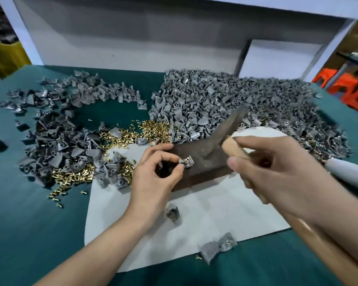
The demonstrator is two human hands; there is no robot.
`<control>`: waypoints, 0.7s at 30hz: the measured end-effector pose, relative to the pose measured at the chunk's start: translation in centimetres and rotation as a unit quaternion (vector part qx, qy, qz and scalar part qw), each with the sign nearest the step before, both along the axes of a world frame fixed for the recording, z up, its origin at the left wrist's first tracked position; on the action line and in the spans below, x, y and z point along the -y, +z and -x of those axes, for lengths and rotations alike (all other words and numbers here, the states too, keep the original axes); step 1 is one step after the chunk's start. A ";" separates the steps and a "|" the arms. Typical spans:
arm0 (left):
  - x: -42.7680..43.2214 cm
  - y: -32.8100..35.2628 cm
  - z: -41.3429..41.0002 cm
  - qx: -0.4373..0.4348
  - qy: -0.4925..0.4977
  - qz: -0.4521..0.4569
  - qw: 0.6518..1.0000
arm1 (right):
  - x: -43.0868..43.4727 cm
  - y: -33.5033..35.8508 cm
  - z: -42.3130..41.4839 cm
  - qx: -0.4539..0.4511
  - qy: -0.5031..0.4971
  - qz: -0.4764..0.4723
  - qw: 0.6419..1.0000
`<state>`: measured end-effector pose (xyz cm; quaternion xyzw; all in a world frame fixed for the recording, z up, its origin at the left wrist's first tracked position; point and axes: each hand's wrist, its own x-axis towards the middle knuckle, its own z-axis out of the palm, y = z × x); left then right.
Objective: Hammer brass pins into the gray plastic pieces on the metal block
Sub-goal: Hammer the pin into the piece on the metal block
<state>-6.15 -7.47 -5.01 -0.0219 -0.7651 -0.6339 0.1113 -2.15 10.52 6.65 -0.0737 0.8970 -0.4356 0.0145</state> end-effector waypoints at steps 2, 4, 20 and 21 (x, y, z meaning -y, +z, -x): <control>-0.1 0.1 0.1 -0.002 0.004 0.003 1.000 | 1.2 -0.1 0.4 -0.071 0.019 -0.106 0.992; -0.1 0.1 0.2 -0.007 0.006 -0.001 1.000 | 1.6 0.1 1.0 -0.107 0.008 -0.155 0.982; 0.0 -0.4 0.1 -0.031 -0.004 -0.045 0.998 | 3.6 -1.4 1.4 -0.076 0.004 -0.228 0.971; 0.0 -0.4 0.0 -0.035 -0.004 -0.047 0.998 | 3.5 -1.5 1.5 -0.076 0.003 -0.232 0.970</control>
